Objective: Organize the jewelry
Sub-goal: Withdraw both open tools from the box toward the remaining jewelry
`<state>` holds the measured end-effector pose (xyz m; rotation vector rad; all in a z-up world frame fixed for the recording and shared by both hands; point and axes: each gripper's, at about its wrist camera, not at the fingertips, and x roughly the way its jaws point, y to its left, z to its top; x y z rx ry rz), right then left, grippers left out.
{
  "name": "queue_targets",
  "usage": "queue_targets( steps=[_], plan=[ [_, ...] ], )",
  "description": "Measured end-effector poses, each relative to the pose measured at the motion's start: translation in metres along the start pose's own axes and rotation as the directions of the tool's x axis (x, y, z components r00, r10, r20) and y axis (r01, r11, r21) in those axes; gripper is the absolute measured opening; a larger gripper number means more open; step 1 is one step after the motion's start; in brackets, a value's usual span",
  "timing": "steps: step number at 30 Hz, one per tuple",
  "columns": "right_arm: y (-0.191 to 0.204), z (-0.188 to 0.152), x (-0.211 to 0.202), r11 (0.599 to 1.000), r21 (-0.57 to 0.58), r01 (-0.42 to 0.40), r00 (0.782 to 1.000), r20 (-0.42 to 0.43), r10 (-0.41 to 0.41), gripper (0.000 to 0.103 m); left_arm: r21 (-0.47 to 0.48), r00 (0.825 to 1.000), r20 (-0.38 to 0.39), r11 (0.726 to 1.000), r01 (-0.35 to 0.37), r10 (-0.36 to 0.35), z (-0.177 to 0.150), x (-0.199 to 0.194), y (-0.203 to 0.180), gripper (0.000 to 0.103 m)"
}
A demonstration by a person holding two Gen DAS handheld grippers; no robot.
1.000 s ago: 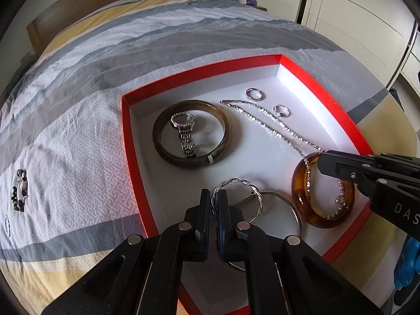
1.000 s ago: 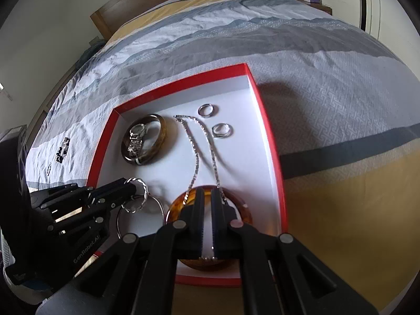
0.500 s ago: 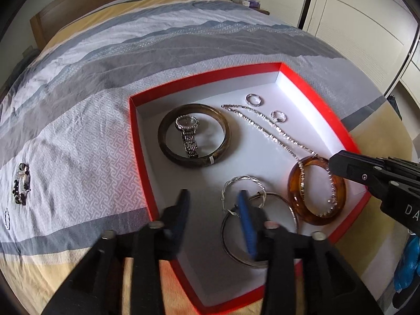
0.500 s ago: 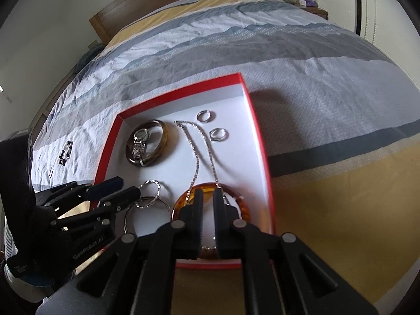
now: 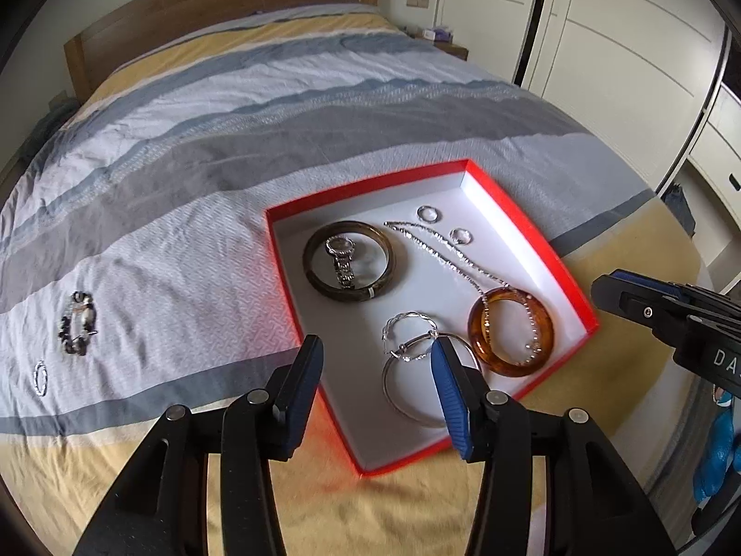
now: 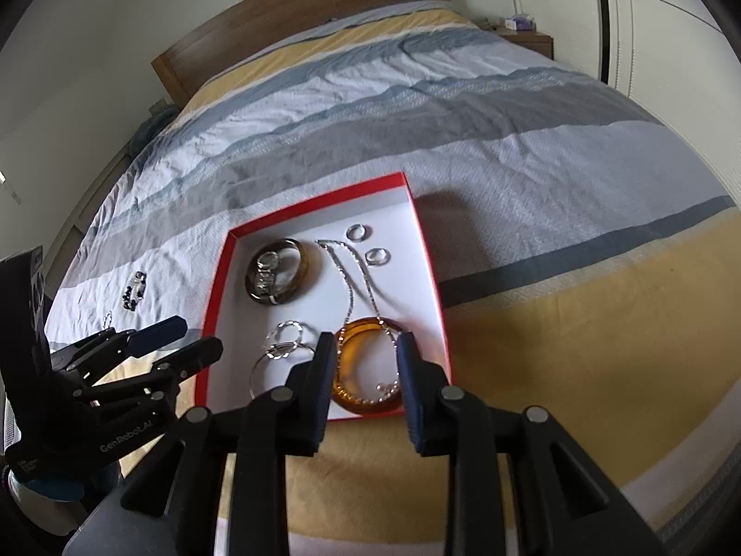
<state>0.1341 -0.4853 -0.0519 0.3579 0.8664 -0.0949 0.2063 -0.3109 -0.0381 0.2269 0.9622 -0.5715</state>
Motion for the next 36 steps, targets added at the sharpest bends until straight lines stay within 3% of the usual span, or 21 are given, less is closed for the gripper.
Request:
queue_targets(
  steps=[10,17,25,36],
  plan=[
    [0.029,-0.001,-0.048,1.0,-0.012,0.004,0.997,0.074,-0.003,0.032,-0.036,0.993,0.105,0.998,0.054,-0.05,-0.005,-0.066,0.009,0.051],
    [0.053,-0.003,-0.085,0.999,-0.039,-0.006,0.991,0.131,0.011,0.033,-0.054,0.976,0.212,0.997,0.061,-0.049,-0.015,-0.121,0.018,0.051],
    [0.088,-0.007,-0.129,0.996,-0.071,-0.05,0.975,0.214,0.064,0.034,-0.055,0.954,0.299,0.998,-0.018,0.034,-0.028,-0.187,0.038,0.051],
    [0.136,-0.021,-0.186,0.983,-0.155,-0.097,0.946,0.293,0.14,0.037,-0.116,0.911,0.367,0.981,-0.157,0.189,-0.057,-0.27,0.069,0.062]
  ],
)
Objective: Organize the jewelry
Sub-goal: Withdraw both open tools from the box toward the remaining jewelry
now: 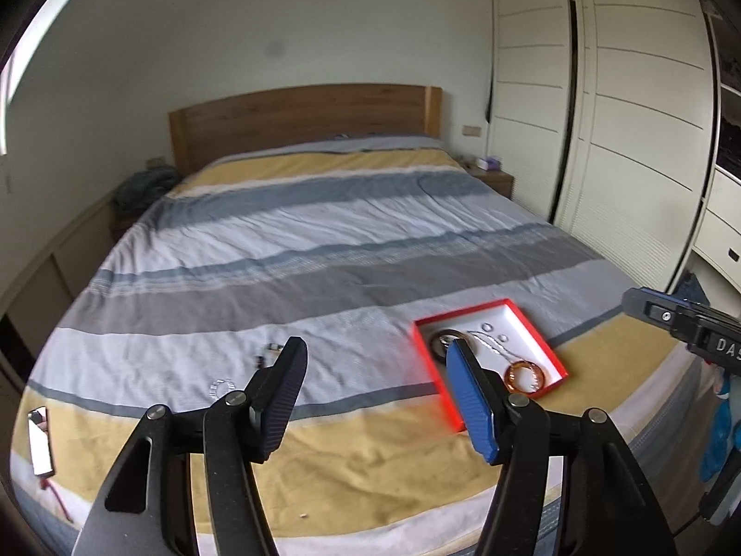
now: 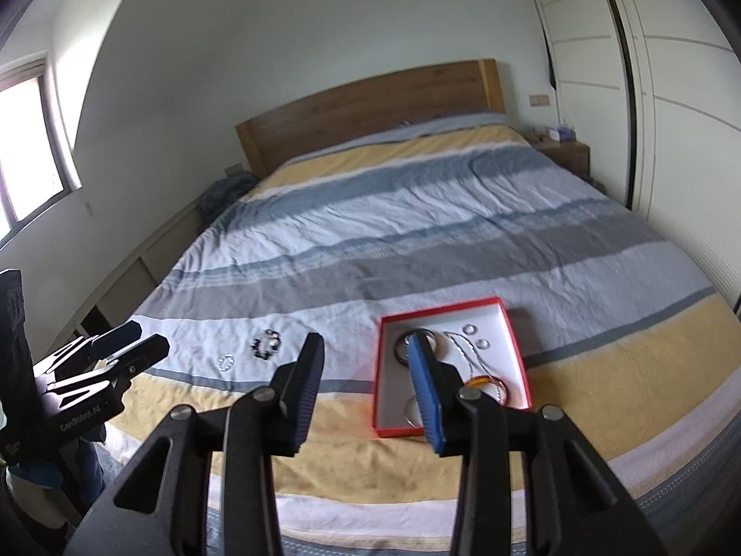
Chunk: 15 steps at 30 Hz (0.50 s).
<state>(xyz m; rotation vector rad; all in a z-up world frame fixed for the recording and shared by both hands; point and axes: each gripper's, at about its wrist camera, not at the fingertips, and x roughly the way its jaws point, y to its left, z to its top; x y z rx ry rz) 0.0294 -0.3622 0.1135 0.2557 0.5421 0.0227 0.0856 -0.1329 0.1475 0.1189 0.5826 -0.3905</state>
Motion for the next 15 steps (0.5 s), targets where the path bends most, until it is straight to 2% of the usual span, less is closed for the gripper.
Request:
queue_targets(
  steps=[8,15],
  plan=[
    [0.028,0.002,-0.011,0.998,-0.051,-0.035,0.999,0.017,0.036,0.039,-0.017,0.997,0.026,0.998,-0.066,0.067,-0.007,-0.026,0.035,0.063],
    [0.04,-0.001,0.013,0.997,-0.073,-0.038,0.999,-0.019,0.037,0.039,-0.076,0.993,0.003,0.99,-0.121,0.122,-0.019,-0.012,0.078,0.064]
  ],
)
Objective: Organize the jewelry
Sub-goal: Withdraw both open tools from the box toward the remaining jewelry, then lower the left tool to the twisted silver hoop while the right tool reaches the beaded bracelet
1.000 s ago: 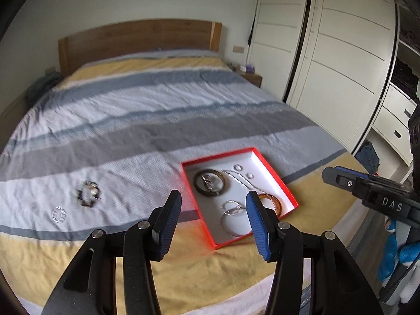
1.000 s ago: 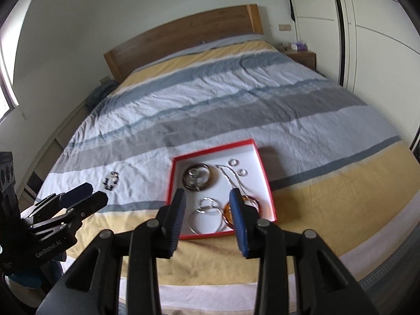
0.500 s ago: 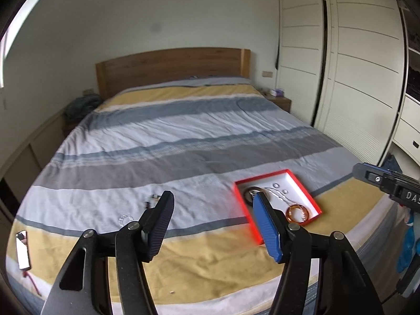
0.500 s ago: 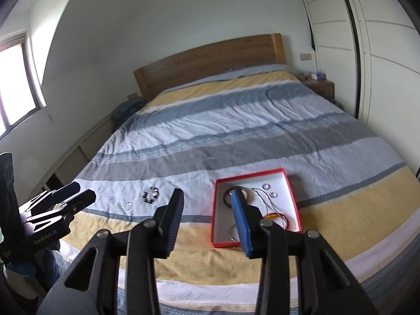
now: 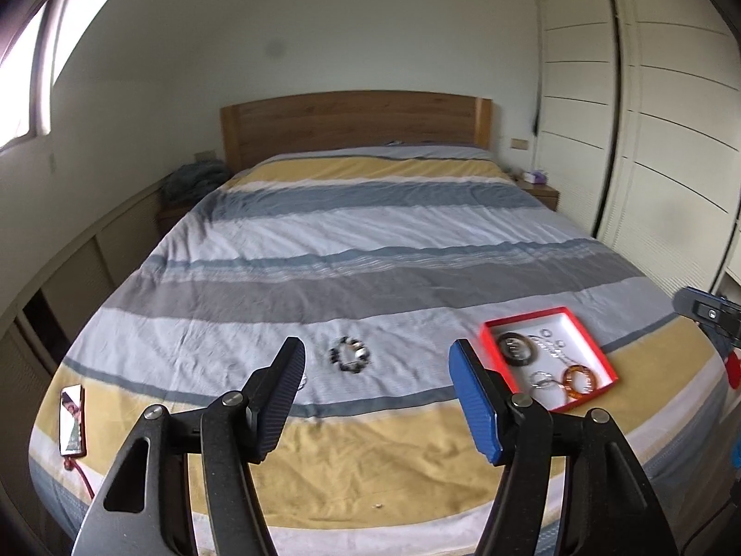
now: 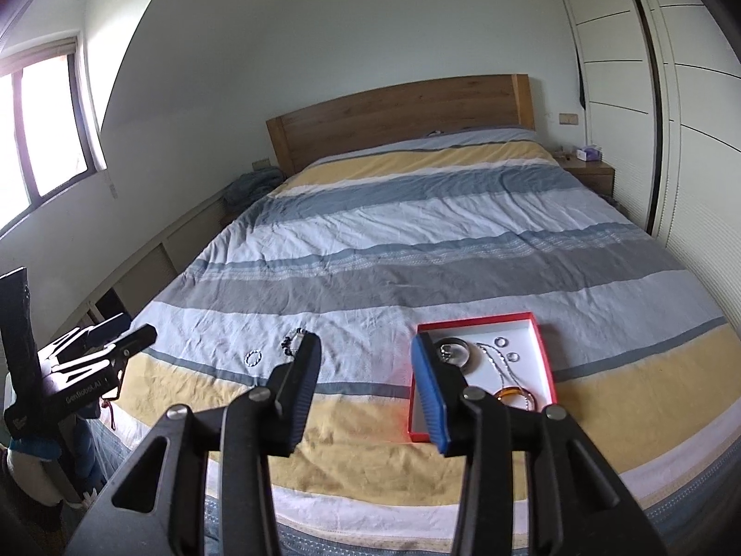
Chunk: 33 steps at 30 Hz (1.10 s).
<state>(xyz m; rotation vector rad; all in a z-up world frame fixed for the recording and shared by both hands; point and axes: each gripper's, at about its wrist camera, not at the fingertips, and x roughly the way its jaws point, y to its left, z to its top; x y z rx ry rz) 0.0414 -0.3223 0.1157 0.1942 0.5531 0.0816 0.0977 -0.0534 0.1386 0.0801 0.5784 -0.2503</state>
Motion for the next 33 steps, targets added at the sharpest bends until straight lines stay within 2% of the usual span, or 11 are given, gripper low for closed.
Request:
queue_targets(
  steps=[10,19,26,30,33],
  plan=[
    [0.013,-0.009,0.076,0.999,-0.032,-0.008,0.994,-0.108,0.004,0.04,-0.102,0.991,-0.111,0.991,-0.091,0.079,-0.031,0.065,0.078,0.065],
    [0.029,-0.018,0.158,0.997,-0.058,-0.044,0.975,-0.221,0.03,0.04,-0.15,0.967,-0.218,0.974,-0.167,0.133,-0.063,0.126,0.134,0.065],
    [0.046,-0.032,0.234,0.993,-0.074,-0.087,0.944,-0.326,0.059,0.041,-0.167,0.948,-0.305,0.975,-0.149,0.093,-0.089,0.182,0.152,0.065],
    [0.063,-0.037,0.279,0.988,-0.093,-0.123,0.924,-0.374,0.08,0.041,-0.172,0.94,-0.334,0.977,-0.126,0.062,-0.093,0.215,0.154,0.065],
    [0.075,-0.039,0.305,0.984,-0.102,-0.147,0.913,-0.397,0.095,0.042,-0.181,0.938,-0.343,0.978,-0.105,0.037,-0.091,0.239,0.157,0.06]
  ],
)
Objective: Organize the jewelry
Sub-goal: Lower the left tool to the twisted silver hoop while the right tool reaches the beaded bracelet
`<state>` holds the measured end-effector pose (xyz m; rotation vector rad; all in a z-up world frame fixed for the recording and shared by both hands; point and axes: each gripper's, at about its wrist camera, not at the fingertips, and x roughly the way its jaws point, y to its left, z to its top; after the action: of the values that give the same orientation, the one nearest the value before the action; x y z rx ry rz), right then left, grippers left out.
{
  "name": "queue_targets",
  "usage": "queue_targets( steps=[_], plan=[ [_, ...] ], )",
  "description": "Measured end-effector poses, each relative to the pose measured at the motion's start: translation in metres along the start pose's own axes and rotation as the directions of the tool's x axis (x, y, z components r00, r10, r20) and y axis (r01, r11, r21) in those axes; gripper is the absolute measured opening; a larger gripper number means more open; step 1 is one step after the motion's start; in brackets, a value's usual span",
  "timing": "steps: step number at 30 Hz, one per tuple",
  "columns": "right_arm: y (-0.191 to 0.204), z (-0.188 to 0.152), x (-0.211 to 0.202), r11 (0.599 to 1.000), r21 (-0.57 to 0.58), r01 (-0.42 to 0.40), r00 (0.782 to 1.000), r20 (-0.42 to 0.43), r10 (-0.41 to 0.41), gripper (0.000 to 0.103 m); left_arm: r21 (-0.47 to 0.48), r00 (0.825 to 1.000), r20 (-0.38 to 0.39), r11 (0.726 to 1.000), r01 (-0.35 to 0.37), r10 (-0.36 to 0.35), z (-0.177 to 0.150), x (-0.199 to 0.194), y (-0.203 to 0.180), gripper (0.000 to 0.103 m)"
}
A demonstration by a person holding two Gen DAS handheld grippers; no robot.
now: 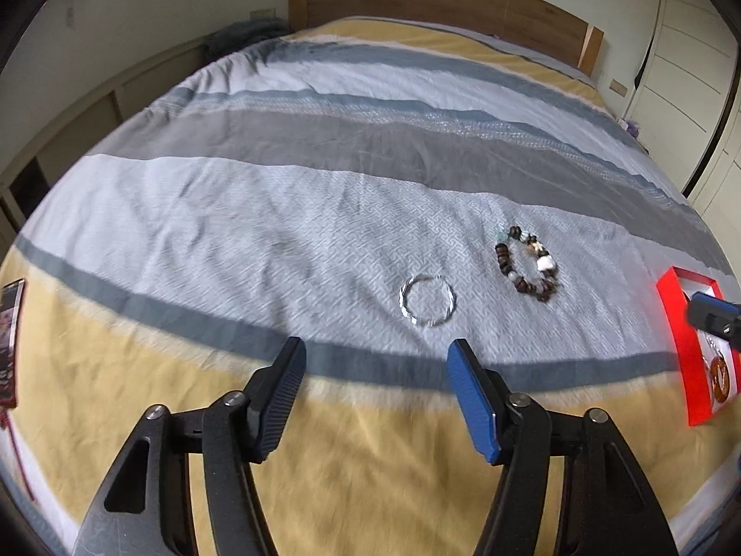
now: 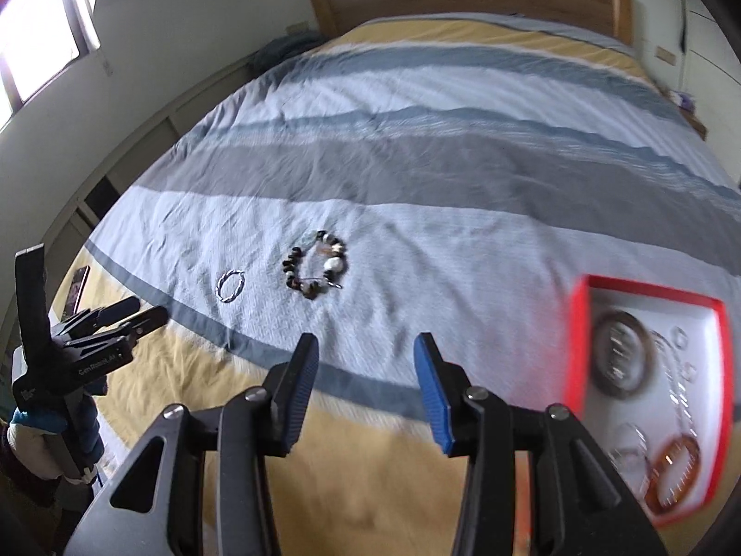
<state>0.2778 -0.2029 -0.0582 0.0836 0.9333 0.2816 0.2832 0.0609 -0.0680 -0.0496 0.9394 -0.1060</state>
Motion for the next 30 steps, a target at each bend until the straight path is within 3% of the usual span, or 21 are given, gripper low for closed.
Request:
queue_targets(
  steps=[5,10,18,30],
  plan=[
    [0.011,0.02,0.047,0.999,-0.014,-0.035,0.999,-0.031,0.034,0.043,-0.003,0.999,-0.027,0.999,0.036,-0.036,0.017,0.035,-0.002,0.046],
    [0.018,0.031,0.086,0.999,-0.011,-0.052,0.997,-0.058,0.051,0.044,0.006,0.997,-0.079,1.0,0.027,-0.026,0.019,0.067,-0.004,0.036],
    [0.018,0.037,0.13,0.999,0.002,-0.048,0.995,-0.093,0.048,0.044,0.056,0.997,-0.078,0.998,0.017,-0.012,0.012,0.085,-0.01,0.035],
    [0.021,0.039,0.148,1.0,-0.024,-0.008,0.994,-0.106,0.005,0.044,0.068,0.999,-0.037,0.997,0.029,-0.027,0.007,0.093,-0.011,0.034]
  ],
)
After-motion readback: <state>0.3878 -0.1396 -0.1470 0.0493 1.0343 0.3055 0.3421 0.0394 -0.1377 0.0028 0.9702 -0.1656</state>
